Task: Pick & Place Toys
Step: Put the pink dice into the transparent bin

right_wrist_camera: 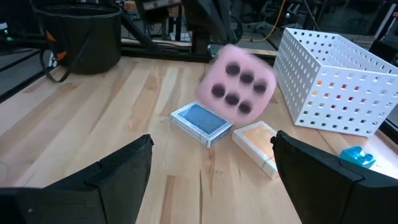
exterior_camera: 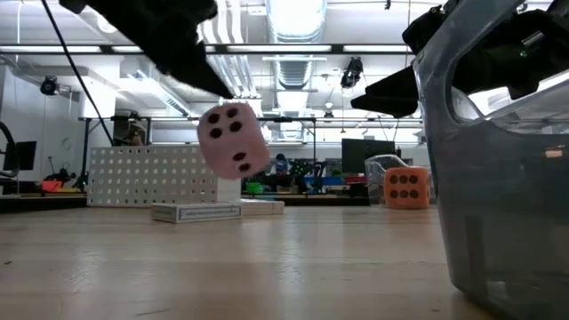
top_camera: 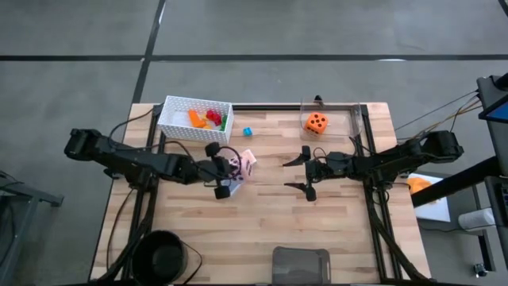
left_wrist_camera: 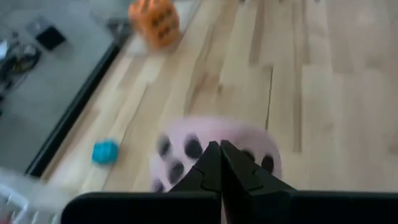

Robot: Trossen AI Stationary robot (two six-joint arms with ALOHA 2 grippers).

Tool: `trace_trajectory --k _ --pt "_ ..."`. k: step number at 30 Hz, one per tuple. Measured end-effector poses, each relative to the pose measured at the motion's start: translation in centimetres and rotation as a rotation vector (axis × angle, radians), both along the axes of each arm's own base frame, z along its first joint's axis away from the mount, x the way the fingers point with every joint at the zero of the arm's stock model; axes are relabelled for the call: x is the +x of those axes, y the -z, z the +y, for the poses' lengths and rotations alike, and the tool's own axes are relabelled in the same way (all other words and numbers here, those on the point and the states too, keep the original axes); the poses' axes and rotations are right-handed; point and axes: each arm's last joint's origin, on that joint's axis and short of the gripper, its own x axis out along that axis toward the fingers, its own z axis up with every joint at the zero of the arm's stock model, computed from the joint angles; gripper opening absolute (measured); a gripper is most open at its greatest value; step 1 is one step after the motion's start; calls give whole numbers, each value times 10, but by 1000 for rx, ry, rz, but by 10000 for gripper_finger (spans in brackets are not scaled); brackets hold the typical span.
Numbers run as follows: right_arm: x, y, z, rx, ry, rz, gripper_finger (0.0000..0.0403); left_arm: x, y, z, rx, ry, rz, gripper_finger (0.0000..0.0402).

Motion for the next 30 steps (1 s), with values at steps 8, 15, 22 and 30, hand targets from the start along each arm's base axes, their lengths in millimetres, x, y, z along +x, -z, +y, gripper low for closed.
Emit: trace_trajectory --k 8,15,22,30 --pt "0 1 0 -3 -1 2 327 8 -7 6 28 30 -104 3" --pt "-1 5 0 6 -4 40 327 6 -3 6 -13 48 -67 2" --pt "-1 3 3 27 -17 98 327 1 4 7 -61 14 4 1" --pt "6 -17 10 -9 15 373 327 -8 30 13 -80 -23 55 44"
